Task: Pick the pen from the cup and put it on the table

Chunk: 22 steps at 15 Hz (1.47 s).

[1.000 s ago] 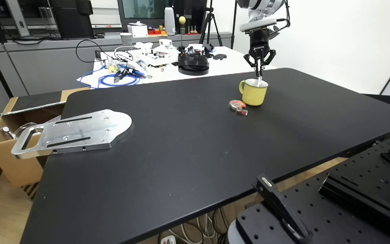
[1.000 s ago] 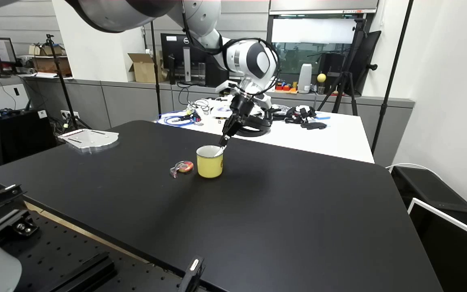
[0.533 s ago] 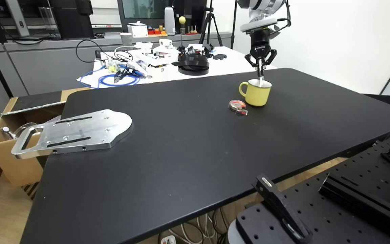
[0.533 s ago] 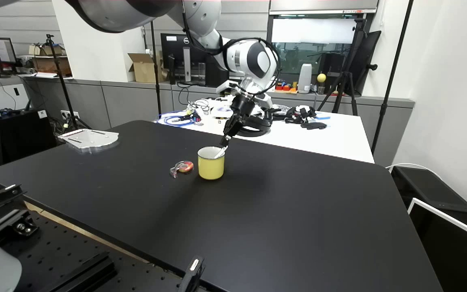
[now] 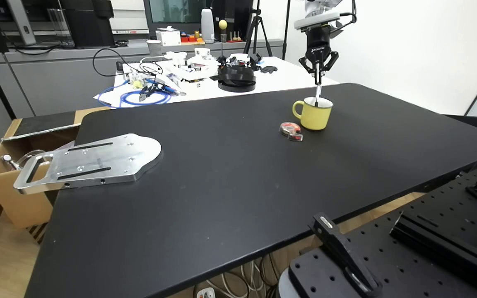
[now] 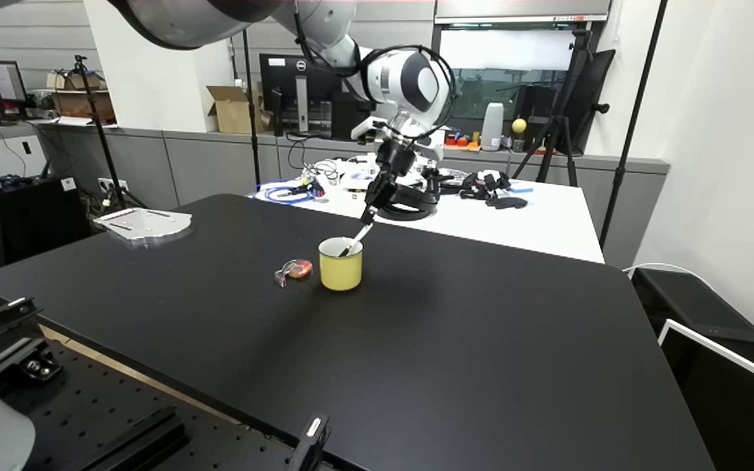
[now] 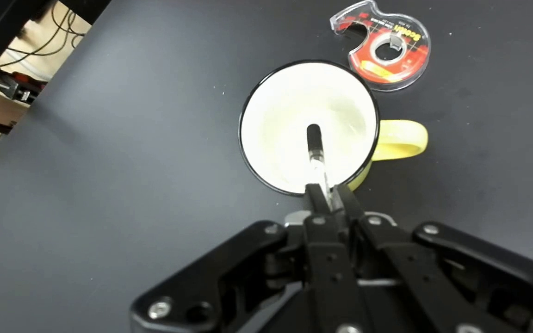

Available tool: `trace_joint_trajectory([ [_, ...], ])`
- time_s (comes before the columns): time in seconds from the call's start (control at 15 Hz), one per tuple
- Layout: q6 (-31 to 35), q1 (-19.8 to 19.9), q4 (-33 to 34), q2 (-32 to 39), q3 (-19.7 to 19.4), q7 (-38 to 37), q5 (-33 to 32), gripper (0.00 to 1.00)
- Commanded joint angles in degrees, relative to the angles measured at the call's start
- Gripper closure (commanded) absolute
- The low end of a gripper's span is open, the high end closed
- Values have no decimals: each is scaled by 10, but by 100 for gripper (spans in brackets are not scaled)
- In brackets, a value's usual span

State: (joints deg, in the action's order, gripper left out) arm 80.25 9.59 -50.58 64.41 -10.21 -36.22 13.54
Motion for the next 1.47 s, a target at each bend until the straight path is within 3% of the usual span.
trace_joint_trajectory([
  [0.0,-22,0,25,-11,-4,-14,-1,98],
  [0.73,-49,34,69,-40,-7,-13,7,98],
  [1.4,-74,133,102,-15,-12,-17,33,98],
])
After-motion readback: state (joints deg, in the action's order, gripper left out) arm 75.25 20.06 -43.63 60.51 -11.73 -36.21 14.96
